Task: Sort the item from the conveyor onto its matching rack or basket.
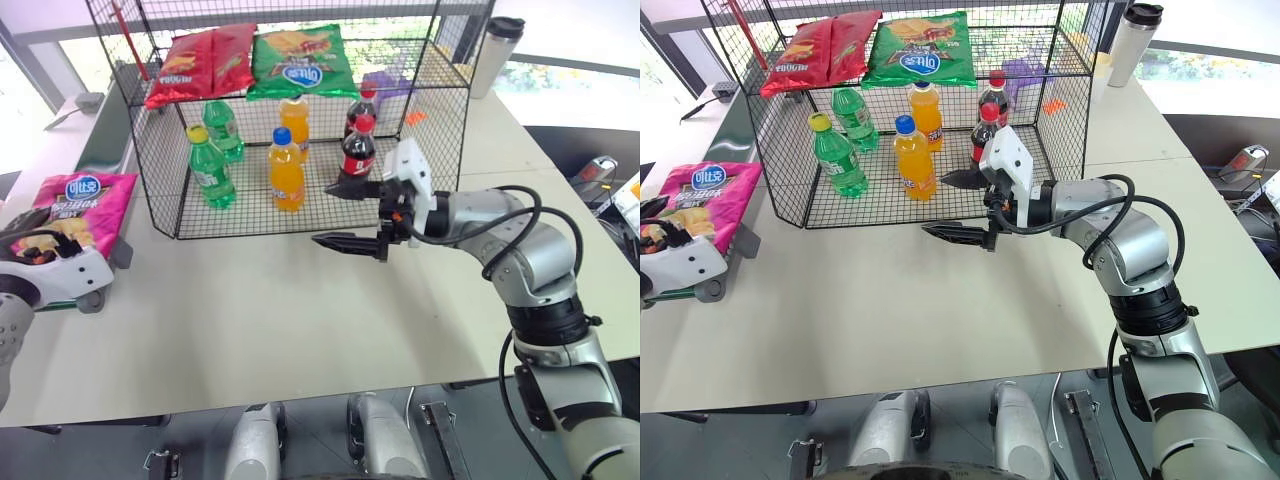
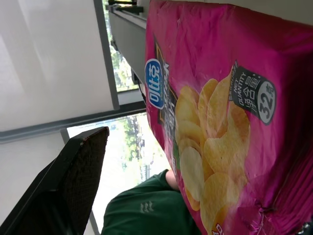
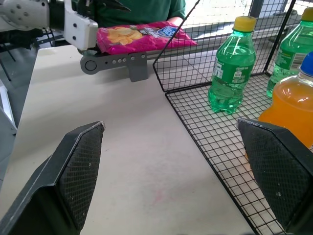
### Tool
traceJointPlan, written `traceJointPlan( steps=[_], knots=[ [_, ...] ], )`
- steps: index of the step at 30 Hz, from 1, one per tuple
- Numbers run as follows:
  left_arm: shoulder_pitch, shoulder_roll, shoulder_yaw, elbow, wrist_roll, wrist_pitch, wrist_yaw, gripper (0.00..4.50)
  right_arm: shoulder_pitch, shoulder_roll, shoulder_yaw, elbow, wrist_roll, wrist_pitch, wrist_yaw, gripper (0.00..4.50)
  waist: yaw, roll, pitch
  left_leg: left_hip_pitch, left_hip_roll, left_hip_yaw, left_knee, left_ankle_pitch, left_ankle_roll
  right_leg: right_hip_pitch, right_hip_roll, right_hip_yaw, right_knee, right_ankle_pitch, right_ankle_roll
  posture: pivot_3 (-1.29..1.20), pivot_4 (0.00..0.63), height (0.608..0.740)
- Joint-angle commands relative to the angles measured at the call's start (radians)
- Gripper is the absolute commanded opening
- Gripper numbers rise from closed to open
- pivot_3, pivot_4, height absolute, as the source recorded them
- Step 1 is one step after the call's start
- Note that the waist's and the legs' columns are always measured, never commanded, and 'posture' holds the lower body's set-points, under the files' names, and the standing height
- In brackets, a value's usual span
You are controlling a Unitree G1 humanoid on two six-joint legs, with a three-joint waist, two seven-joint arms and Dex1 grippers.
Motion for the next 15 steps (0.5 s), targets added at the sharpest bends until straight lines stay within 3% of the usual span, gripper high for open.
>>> traceJointPlan(
  steps=[1, 3, 11, 15],
  knots=[
    [-0.019, 0.004, -0.029, 0.035, 0.011, -0.013, 0.006, 4.2, -0.004, -0.005, -0.03, -0.039, 0.002, -0.013, -0.01, 4.5, 0.001, 0.0, 0.0, 0.0, 0.0, 0.0, 0.0, 0.0, 0.0, 0.0, 0.0, 0.0, 0.0, 0.0, 0.0, 0.0, 0.15, 0.74],
    [-0.023, 0.003, -0.036, 0.043, 0.011, -0.017, 0.006, 3.56, -0.003, -0.008, -0.03, -0.04, 0.002, -0.014, -0.011, 4.5, -0.001, 0.0, 0.0, 0.0, 0.0, 0.0, 0.0, 0.0, 0.0, 0.0, 0.0, 0.0, 0.0, 0.0, 0.0, 0.0, 0.15, 0.74],
    [-0.038, 0.011, -0.041, 0.057, 0.012, -0.018, 0.019, 0.04, -0.007, -0.006, -0.028, -0.028, -0.004, -0.021, -0.018, 4.5, 0.003, 0.001, -0.001, 0.001, 0.0, 0.0, 0.0, 0.0, 0.0, 0.001, 0.0, 0.0, 0.001, 0.0, 0.0, 0.0, 0.15, 0.74],
    [-0.035, 0.025, -0.018, 0.047, 0.011, -0.016, 0.015, 0.04, -0.006, -0.001, -0.028, -0.024, -0.008, -0.027, -0.02, 4.5, 0.002, 0.001, -0.001, 0.003, 0.0, 0.0, 0.0, 0.0, 0.0, 0.002, 0.0, 0.0, 0.002, 0.0, 0.0, 0.0, 0.15, 0.74]
  ],
)
